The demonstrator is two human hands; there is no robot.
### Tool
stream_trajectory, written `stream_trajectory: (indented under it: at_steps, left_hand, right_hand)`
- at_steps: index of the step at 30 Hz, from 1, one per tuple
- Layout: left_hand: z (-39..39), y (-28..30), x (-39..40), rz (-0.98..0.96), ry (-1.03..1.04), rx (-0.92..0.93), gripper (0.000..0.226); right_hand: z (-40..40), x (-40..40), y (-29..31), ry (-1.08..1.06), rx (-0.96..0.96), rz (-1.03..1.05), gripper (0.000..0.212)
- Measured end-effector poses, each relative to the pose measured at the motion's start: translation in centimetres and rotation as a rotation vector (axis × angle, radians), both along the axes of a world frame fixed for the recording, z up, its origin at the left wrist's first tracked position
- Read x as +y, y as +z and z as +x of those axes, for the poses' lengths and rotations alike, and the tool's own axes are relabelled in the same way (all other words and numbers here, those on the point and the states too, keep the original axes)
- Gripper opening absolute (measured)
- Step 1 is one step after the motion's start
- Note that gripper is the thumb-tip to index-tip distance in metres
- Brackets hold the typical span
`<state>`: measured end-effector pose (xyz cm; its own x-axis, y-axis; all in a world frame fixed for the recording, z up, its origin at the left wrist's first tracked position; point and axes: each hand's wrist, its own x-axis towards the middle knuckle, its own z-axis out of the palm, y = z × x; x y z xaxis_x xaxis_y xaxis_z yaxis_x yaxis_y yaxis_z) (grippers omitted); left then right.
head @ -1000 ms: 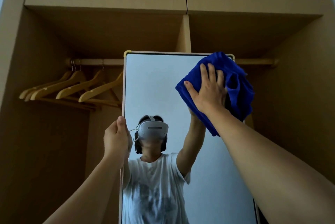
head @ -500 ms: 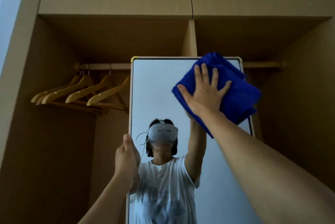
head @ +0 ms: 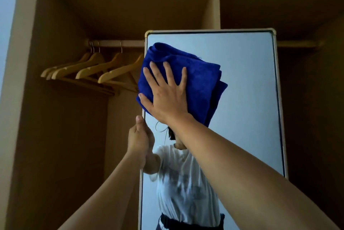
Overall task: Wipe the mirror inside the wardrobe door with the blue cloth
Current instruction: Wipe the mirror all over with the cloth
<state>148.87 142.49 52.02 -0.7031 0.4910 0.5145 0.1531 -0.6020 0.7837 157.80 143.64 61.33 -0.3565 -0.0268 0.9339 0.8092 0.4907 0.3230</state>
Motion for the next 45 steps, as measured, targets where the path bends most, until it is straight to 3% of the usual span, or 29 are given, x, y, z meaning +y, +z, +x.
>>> stream_trajectory:
  at_steps: [3, 7, 13, 20, 25, 30, 38, 45]
  left_hand:
    - [-0.1, 0.1, -0.8, -0.004, -0.177, 0.011, 0.037]
    - [-0.2, -0.5, -2.0, 0.077, -0.491, -0.189, 0.036]
    - [-0.6, -1.6, -2.4, -0.045, -0.44, -0.177, 0.035]
    - [-0.2, -1.8, -2.3, -0.18, -0.347, -0.055, 0.052]
    - [0.3, -1.7, -1.8, -0.188, -0.138, -0.009, 0.055]
    - [0.5, -1.8, -1.4, -0.168, -0.05, 0.043, 0.051]
    - [0.6, -2.2, -0.3, -0.118, 0.046, -0.068, 0.046]
    - [0.6, -2.6, 0.5, -0.076, 0.161, -0.023, 0.044]
  right_hand:
    - [0.3, -0.1, -3.0, -0.002, -0.048, -0.008, 0.069]
    - [0.8, 0.0, -5.8, -0.018, -0.087, -0.031, 0.07]
    - [1.0, 0.4, -11.6, -0.011, -0.156, -0.09, 0.072]
    - [3.3, 1.0, -18.5, 0.002, -0.296, -0.144, 0.071]
    - [6.0, 1.6, -21.3, -0.028, -0.411, -0.091, 0.074]
    - [6.5, 2.5, -17.2, 0.082, -0.443, -0.118, 0.078]
    - [7.5, 2.8, -2.2, 0.151, -0.118, -0.134, 0.074]
    - [10.6, 3.9, 2.7, 0.18, 0.011, -0.119, 0.073]
